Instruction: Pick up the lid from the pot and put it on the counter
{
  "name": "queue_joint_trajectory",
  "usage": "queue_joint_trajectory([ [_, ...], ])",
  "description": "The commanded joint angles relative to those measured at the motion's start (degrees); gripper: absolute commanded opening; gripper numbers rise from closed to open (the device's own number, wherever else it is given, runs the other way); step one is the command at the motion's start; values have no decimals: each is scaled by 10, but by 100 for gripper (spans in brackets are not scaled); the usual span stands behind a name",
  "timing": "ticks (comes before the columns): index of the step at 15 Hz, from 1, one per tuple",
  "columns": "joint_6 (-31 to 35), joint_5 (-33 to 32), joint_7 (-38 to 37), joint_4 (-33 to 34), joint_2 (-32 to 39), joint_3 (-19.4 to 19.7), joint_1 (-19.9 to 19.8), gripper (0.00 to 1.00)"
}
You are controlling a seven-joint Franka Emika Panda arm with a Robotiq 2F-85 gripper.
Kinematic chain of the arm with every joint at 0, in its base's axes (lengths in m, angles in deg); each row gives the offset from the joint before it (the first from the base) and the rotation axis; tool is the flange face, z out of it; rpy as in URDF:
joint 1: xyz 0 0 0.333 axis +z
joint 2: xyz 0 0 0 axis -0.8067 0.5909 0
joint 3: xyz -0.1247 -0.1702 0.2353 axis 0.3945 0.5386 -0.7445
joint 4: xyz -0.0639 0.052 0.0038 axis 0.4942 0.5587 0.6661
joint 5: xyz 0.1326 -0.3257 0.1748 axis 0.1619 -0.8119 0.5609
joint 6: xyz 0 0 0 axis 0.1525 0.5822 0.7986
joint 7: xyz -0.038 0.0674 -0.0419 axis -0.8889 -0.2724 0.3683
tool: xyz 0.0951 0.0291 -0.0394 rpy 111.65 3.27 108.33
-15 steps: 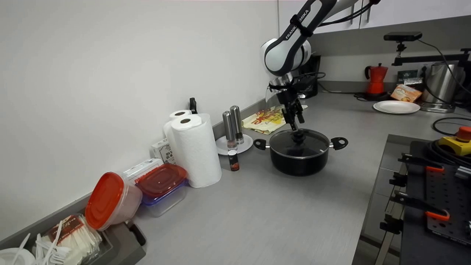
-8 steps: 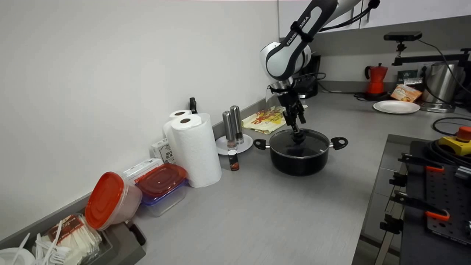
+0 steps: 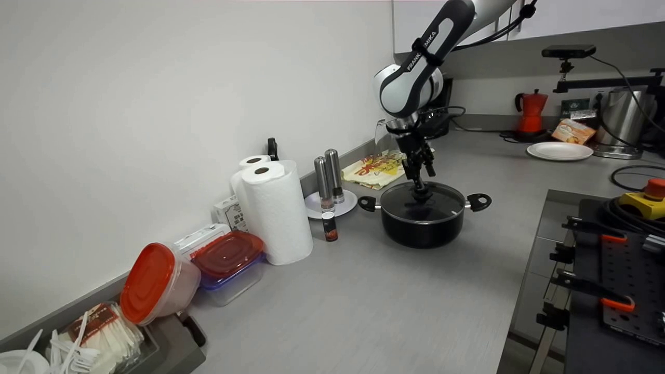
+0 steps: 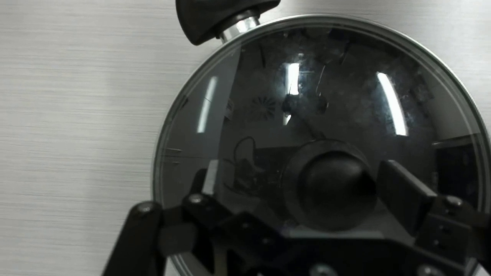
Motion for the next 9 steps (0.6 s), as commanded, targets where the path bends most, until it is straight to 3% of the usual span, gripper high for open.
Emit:
queue_joint_trajectory([
  [1,0,16,-9,12,4,-2,-5,100],
  [9,-7,27,-2,14,12,-13,-1,100],
])
